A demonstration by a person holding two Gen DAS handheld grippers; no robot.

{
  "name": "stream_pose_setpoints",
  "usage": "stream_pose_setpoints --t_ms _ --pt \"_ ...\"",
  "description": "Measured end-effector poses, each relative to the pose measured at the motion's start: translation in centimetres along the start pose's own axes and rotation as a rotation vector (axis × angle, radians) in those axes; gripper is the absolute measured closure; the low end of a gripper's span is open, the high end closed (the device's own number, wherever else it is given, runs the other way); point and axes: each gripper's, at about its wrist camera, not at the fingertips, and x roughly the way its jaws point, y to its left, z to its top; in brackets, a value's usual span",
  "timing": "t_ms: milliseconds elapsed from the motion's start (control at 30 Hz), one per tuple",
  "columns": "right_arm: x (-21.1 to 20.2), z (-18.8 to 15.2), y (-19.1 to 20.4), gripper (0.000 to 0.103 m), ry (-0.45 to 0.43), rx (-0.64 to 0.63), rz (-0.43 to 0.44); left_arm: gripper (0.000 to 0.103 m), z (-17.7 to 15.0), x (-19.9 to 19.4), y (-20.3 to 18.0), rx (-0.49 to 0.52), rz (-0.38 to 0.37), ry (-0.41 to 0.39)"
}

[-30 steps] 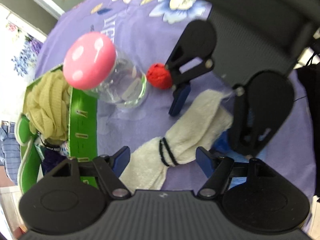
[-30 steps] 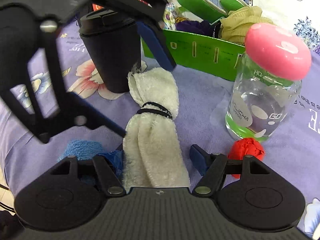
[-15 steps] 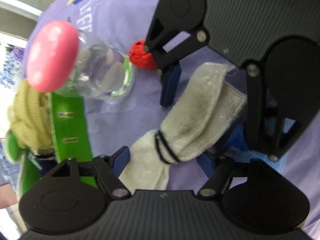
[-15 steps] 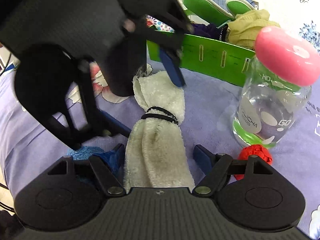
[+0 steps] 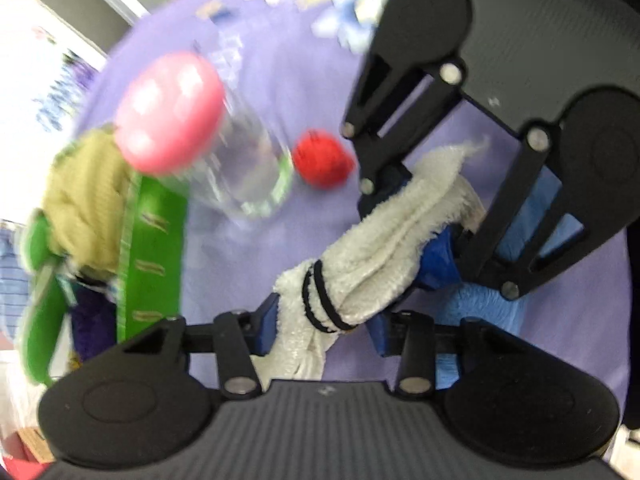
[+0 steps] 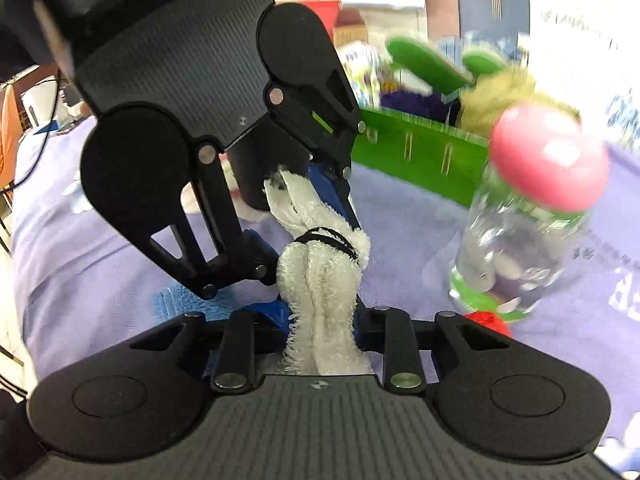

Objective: Organize soft objects
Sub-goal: 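Grasp the white towel roll with the left gripper beside the right and lift, then carry the white towel into the green box and open both grippers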

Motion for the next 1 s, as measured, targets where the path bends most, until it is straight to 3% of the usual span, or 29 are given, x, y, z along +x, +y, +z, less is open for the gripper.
stream_pose_setpoints --t_ms 67,233,400,700,867,1000 --pt "-1.9 0.2 0.4 0.094 -0.046 -0.018 -0.035 0.060 0.7 -1.8 -0.2 -0.028 0.035 -0.041" --pt "-6.0 2.1 1.1 0.094 -0.159 -0.081 -0.125 0.060 2.1 -7.3 -0.8 0.023 0.180 -0.112" --pt "-8.0 6.1 0.3 0.093 -0.211 -0.175 -0.138 0.060 2.3 -10.7 1.3 0.008 0.303 -0.144" --pt "-4.7 15.6 -5.9 0.092 -0.181 -0.236 -0.078 0.060 2.7 -12.4 8.7 -0.124 0.471 -0.130" --pt "0.4 18.9 -7.5 0.092 -0.110 -0.264 -0.080 0.060 1.5 -9.5 13.7 -0.175 0.501 -0.040" --pt "5.6 20.7 -10.2 0.089 -0.055 -0.213 -0.047 0.055 0.0 -5.4 18.2 -0.218 0.498 0.026"
